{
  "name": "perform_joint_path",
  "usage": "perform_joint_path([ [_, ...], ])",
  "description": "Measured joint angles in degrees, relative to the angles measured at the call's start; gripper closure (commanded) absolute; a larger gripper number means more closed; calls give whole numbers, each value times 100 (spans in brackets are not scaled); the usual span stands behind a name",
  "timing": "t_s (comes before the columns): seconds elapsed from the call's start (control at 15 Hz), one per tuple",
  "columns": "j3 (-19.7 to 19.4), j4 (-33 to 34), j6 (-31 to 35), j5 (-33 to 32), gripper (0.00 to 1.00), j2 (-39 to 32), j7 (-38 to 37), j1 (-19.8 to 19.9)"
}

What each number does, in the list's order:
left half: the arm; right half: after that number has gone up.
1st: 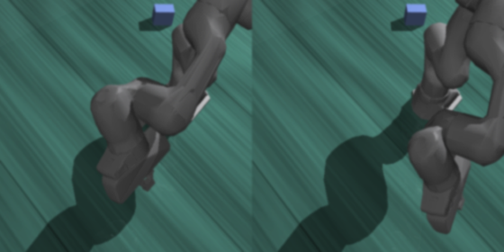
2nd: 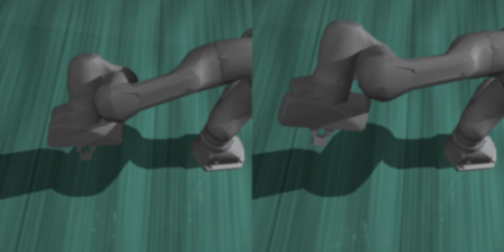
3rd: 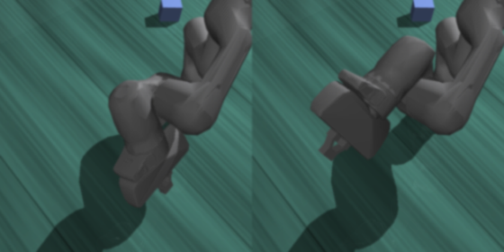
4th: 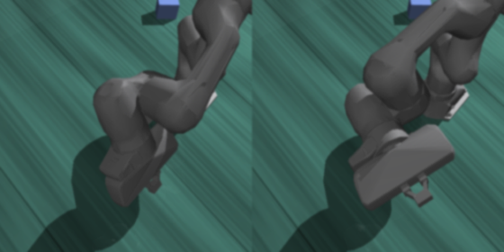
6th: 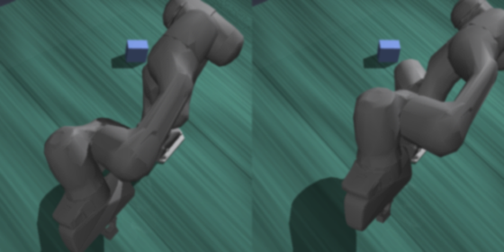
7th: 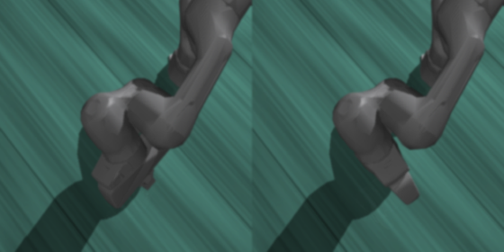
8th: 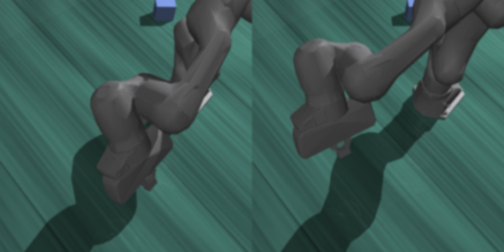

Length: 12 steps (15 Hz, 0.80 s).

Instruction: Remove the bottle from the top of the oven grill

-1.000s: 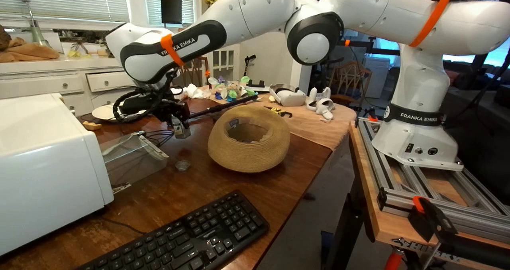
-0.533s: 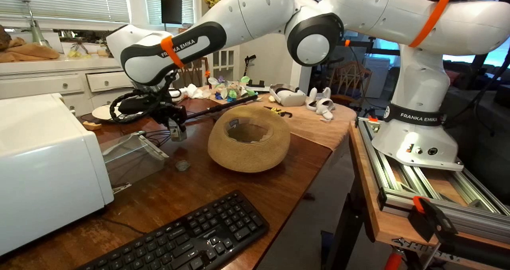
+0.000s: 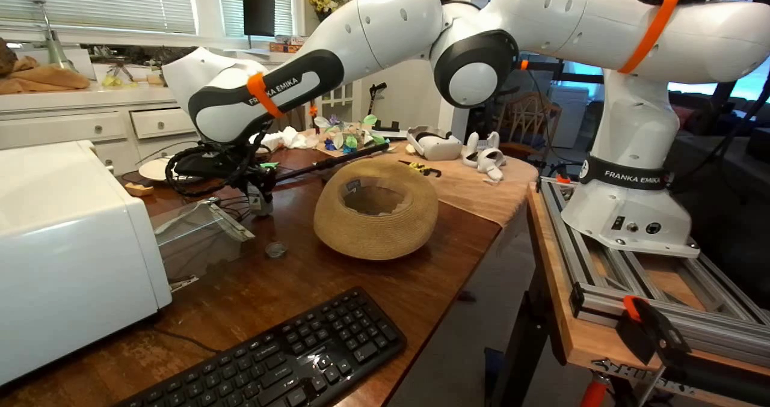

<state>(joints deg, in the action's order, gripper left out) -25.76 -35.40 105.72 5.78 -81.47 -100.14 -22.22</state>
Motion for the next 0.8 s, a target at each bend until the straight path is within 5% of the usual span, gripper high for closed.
perform_joint_path([
  [0.8,-313,-120,257,-334,76,-116,-171,-191],
])
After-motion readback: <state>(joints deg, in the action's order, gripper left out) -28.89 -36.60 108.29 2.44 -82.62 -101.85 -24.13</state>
